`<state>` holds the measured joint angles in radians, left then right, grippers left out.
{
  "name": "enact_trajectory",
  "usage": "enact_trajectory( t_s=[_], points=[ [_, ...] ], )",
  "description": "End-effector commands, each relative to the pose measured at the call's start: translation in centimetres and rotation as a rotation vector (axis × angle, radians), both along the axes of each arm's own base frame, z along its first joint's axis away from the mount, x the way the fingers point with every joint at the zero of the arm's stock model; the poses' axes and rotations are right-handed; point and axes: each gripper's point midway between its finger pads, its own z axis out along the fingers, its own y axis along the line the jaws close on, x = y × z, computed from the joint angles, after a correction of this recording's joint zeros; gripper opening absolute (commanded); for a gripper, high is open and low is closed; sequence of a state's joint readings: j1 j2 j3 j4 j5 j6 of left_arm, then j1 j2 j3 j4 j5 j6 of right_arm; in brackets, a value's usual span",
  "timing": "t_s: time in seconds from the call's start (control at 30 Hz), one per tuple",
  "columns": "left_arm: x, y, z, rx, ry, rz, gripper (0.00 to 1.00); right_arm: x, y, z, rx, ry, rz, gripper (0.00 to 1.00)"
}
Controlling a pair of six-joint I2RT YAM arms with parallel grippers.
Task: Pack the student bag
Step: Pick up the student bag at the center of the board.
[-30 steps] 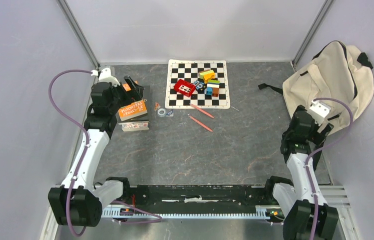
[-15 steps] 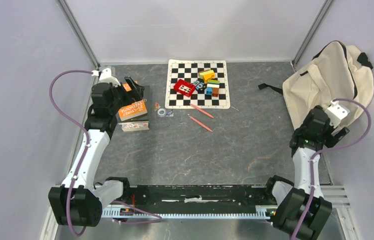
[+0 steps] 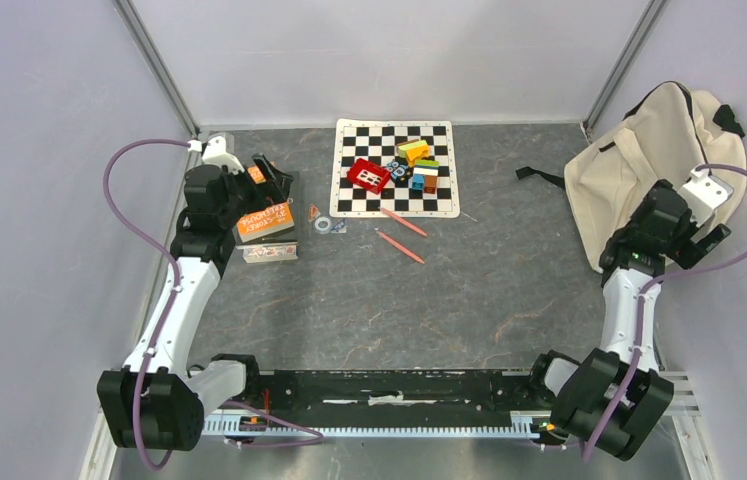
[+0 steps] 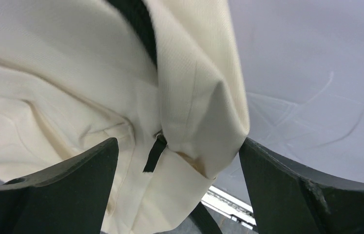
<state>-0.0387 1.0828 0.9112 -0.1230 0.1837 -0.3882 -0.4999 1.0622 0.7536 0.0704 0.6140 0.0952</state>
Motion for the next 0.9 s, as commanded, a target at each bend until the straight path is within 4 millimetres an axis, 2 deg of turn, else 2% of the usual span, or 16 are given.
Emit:
enact_trajectory(
  t_s=[0.0,0.07,0.23,0.27,0.4,0.47,0.5,0.67,0.7,0.87],
  points=[
    [0.4,-0.5,1.8,-0.044,-0.05,-0.015,1.0,-1.0,-1.7,4.1,-0.071,-0.032,-0.103,0.98],
    [0.5,-0.6,1.7,-0.047,-0.048,-0.016,1.0,-1.0,-2.4,4.5,-0.075,-0.015,-0.126,0.98],
    [0.5,-0.5,1.6,-0.047,-0.042,-0.012,1.0,-0.2,-3.1,3.6,-0.035,-0.003,-0.101,0.99],
    [0.5,-0.4,1.6,-0.046,-0.042,-0.009,1.0,0.0,-3.1,3.5,-0.029,-0.009,-0.089,0.95],
    [0.4,-0.3,1.7,-0.043,-0.045,-0.004,1.0,1.5,-2.3,3.8,-0.028,-0.035,0.012,0.68],
    [0.2,-0.3,1.9,-0.04,-0.047,-0.003,1.0,1.8,-1.6,4.8,-0.045,-0.073,0.059,0.42],
    [0.2,-0.3,2.0,-0.038,-0.047,-0.002,1.0,1.7,-1.4,5.3,-0.053,-0.093,0.067,0.33],
    [-0.1,-0.1,2.4,-0.037,-0.059,0.005,1.0,1.7,0.4,8.7,-0.103,-0.183,0.161,0.04],
    [-0.2,-0.3,2.5,-0.042,-0.06,0.001,1.0,1.8,0.8,9.4,-0.108,-0.198,0.189,0.0],
    [-0.1,-1.2,2.5,-0.053,-0.063,-0.054,1.0,4.3,5.0,12.8,-0.09,-0.291,0.456,0.0]
  ],
)
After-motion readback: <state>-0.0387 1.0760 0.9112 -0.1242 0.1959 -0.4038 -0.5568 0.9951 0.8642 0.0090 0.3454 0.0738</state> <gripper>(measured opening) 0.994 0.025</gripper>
